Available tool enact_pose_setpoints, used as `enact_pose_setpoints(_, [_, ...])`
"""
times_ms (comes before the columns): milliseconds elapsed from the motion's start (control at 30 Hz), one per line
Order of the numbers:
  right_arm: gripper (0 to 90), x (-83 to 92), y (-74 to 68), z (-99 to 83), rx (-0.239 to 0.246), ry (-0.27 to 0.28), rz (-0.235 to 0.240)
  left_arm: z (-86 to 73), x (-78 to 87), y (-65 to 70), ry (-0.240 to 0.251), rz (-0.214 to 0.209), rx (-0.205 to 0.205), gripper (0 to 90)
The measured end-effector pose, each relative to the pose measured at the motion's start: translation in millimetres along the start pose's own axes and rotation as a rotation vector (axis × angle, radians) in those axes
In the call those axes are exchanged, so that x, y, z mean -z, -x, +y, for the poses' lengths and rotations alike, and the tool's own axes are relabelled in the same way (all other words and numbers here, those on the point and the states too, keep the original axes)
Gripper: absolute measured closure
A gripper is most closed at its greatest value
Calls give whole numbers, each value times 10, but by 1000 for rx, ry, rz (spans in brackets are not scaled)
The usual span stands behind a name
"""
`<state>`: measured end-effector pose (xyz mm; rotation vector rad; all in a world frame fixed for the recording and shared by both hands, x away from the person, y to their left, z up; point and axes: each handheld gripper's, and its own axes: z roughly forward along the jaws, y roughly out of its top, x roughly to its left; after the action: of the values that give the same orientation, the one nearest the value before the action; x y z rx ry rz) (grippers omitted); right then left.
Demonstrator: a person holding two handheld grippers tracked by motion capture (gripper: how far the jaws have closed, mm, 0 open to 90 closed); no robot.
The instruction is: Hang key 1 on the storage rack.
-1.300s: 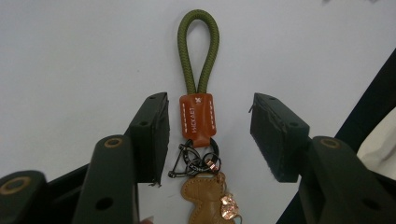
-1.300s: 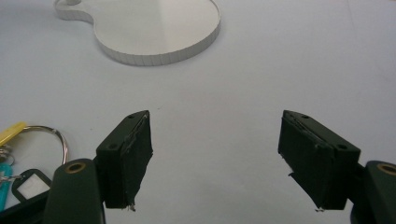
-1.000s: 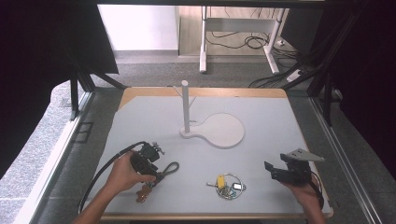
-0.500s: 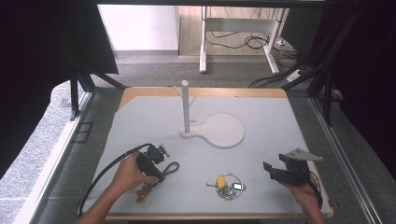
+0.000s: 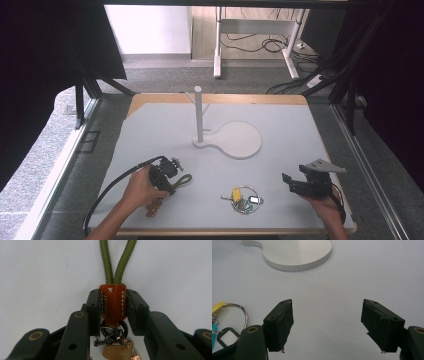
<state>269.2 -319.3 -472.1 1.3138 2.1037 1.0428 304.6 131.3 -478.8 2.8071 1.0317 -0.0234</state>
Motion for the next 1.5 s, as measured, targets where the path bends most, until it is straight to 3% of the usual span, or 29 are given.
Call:
enact_pose_setpoints(333, [259, -20, 0, -13, 1, -10, -2, -14, 29, -35, 20, -14, -4, 692])
enact_pose_setpoints(533, [259, -17, 22, -21, -4, -8, -8, -73, 220, -114, 86, -45, 12, 697])
enact_pose_setpoints(867, [259, -36, 17, -34, -7, -18, -11, -128, 444, -200, 149, -69, 21, 697])
enact_pose_setpoints(1067, [259, -46, 21, -43, -8, -24, -14, -148, 593, -267, 191, -69, 26, 697])
enact_pose_setpoints(1333, [259, -64, 16, -53, -9, -32, -10, -158, 812, -464, 256, -71, 68, 697])
enact_pose_setpoints(1500, [259, -65, 24, -58, -12, -32, -14, -151, 916, -518, 281, -64, 81, 697])
